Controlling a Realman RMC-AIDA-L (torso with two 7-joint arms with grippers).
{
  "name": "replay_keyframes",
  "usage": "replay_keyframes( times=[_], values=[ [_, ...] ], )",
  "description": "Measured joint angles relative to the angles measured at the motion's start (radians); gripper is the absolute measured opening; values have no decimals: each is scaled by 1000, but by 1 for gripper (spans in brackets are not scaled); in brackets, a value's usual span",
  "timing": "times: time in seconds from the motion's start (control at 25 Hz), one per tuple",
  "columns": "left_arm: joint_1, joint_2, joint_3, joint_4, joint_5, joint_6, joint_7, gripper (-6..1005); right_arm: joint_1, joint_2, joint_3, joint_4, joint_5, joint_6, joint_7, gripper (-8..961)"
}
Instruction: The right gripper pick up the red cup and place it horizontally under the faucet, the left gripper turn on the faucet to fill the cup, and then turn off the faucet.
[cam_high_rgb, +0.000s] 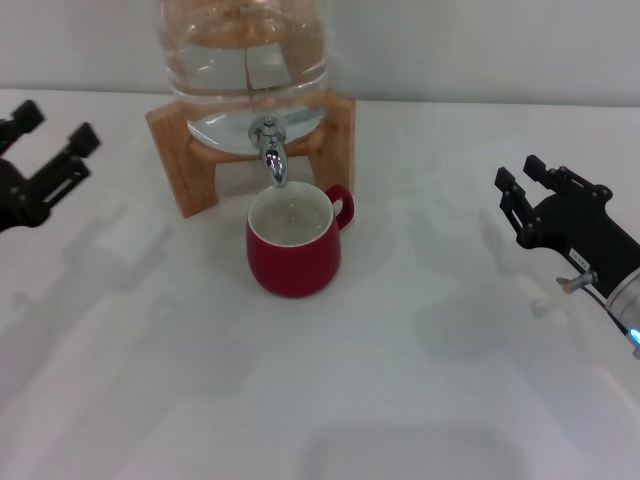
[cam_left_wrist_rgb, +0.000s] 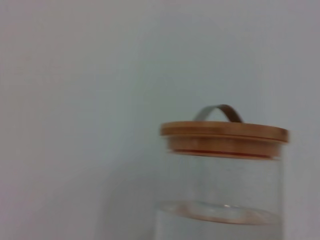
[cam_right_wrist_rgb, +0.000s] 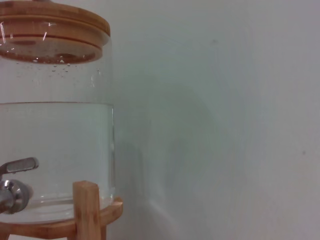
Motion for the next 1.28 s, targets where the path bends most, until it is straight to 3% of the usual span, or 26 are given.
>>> replay_keyframes(
  times=[0.56,1.28],
  values=[
    [-83,3,-66,-203,-102,-4,138,759,17,-2,26,-15,-7,27,0,363],
    [-185,2,-62,-337,-109,-5,214,759,8,1,15,-9,-13,27,0,363]
  ],
)
